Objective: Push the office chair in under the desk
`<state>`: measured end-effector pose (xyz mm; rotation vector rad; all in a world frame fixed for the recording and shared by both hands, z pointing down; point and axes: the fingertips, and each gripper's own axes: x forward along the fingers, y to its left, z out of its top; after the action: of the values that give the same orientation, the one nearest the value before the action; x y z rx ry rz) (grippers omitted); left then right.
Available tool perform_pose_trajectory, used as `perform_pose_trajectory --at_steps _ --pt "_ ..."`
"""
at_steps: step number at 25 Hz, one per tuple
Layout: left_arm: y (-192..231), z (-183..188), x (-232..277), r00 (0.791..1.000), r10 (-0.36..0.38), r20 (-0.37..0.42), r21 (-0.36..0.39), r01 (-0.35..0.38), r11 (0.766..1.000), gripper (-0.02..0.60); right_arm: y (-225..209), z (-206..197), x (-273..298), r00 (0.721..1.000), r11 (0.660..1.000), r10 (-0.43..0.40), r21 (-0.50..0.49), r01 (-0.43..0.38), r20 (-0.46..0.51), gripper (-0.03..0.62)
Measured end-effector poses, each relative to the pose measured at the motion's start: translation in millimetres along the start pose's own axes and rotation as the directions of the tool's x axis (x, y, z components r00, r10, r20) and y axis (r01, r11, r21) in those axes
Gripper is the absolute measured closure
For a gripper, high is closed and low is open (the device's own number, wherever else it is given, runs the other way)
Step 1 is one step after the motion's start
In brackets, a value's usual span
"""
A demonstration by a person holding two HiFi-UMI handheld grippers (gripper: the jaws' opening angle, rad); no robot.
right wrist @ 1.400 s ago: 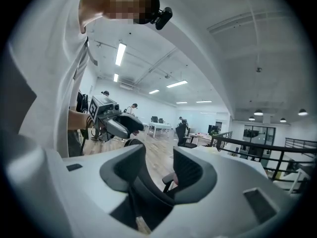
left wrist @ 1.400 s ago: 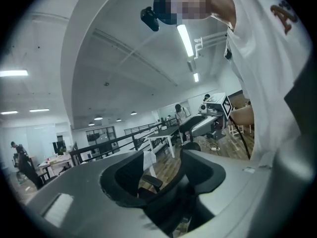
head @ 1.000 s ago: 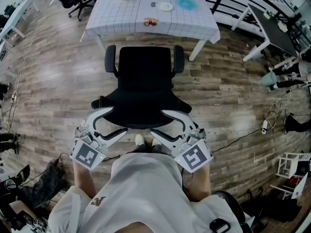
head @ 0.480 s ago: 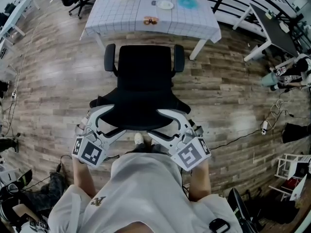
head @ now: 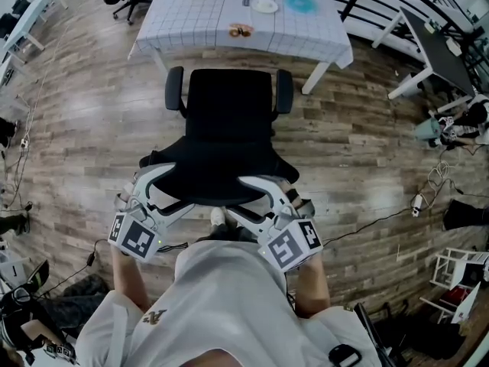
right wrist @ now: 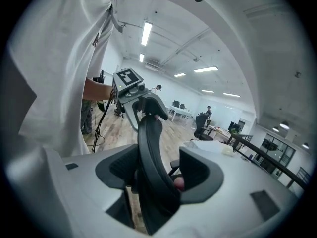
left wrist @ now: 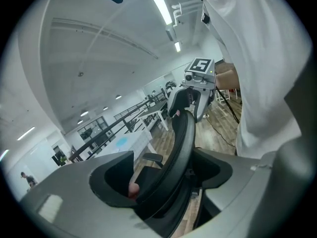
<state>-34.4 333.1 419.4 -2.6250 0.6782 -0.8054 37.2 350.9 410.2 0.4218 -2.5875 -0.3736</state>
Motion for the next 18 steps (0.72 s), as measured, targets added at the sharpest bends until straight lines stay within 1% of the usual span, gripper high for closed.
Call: perform_pose_trajectory --at_steps 5,10,18 --pt "6 -1 5 1.0 0.01 0.001 -0.013 -0.01 1.0 0.204 -6 -1 1 1.0 1.0 -0.007 -0.003 0.007 0.021 0.324" --pt "11 0 7 1.0 0.005 -0.003 -0.019 -0.005 1.0 0.202 -12 0 2 1.0 1.0 0.004 0.0 -0.004 0.028 0.324" --pt "24 -8 14 1.0 -0.005 -0.025 -0.018 0.004 1.0 0.204 -24 -4 13 1.0 1.0 0.017 0.012 -0.017 -0.002 0.324"
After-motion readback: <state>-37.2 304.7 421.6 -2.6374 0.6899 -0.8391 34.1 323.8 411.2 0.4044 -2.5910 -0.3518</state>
